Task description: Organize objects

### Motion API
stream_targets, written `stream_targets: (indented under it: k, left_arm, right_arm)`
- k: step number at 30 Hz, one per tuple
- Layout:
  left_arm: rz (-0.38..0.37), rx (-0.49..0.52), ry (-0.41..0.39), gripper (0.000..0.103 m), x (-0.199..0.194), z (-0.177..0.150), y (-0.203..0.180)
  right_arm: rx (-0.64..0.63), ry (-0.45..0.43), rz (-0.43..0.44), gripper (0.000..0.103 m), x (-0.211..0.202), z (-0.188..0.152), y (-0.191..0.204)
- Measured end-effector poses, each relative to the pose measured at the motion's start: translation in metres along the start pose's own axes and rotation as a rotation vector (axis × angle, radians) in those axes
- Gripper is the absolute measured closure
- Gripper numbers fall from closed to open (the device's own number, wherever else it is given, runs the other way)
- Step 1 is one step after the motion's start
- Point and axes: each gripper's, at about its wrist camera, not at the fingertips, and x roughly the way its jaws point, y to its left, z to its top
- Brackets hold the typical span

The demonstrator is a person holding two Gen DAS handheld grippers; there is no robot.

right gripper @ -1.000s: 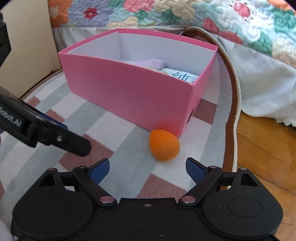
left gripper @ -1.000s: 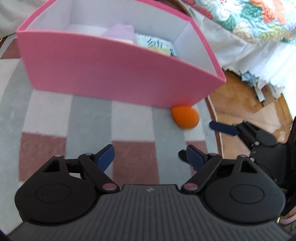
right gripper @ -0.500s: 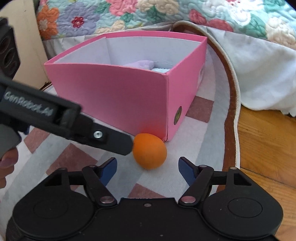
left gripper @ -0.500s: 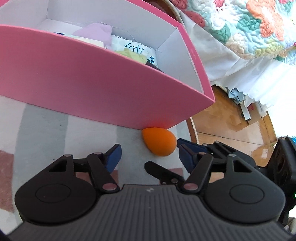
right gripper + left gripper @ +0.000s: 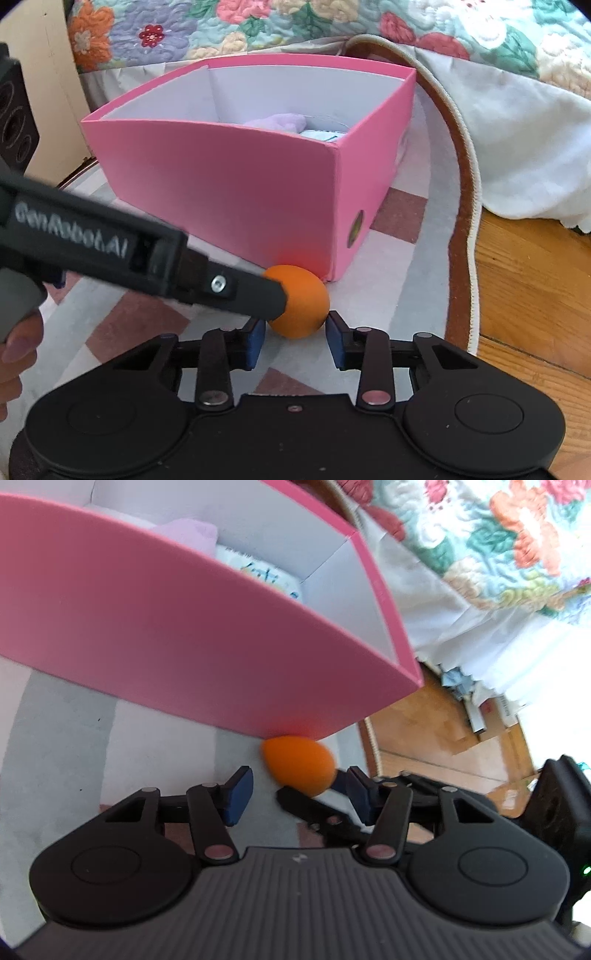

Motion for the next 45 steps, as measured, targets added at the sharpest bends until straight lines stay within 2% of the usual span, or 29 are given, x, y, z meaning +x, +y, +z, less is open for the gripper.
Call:
stream_targets:
  k: [5,10,13,15,20,25,28,32,36,40,45]
  left_arm:
    - [0.024,-0.004,0.01,0.049,-0.002,0.002,0.003]
    - [0.062,-0.052,0.035,0.049,-0.007,0.002,0.026]
    - [0.046,-0.101,0.024,0.049,-0.012,0.003,0.033]
    - [0.045,-0.1,0.013,0.049,-0.014,0.003,0.033]
    - [-0.003,-0.129,0.031,0.062,-0.013,0.0,0.029]
    - [0.081,-0.084,0.047,0.065,-0.012,-0.001,0.026]
    - [0.06,-0.112,0.073,0.066,-0.008,-0.002,0.03]
    - [0.068,-0.089,0.069,0.067,-0.008,-0.003,0.027]
    - [0.071,-0.076,0.065,0.067,-0.008,-0.004,0.026]
    - [0.077,-0.06,0.075,0.068,-0.008,-0.004,0.024]
    - [0.125,0.01,0.103,0.068,-0.014,-0.005,0.01]
  right_arm:
    - [-0.001,-0.013,0.033,0.064,-0.003,0.001,0.013]
    - [-0.007,0.019,0.047,0.064,0.004,0.006,0.023]
    - [0.055,0.027,0.066,0.064,0.004,0.008,0.017]
    - [0.108,0.033,0.086,0.063,0.005,0.008,0.011]
    - [0.197,0.024,0.17,0.063,0.0,0.006,0.006]
    - [0.169,0.03,0.216,0.063,-0.004,0.005,0.018]
    - [0.081,0.048,0.18,0.063,-0.003,0.007,0.029]
    - [-0.016,0.048,0.095,0.057,0.001,0.007,0.041]
    - [-0.065,0.057,0.074,0.056,0.009,0.009,0.044]
    - [-0.057,0.05,0.075,0.056,0.012,0.009,0.043]
    - [-0.058,0.046,0.1,0.061,0.009,0.009,0.045]
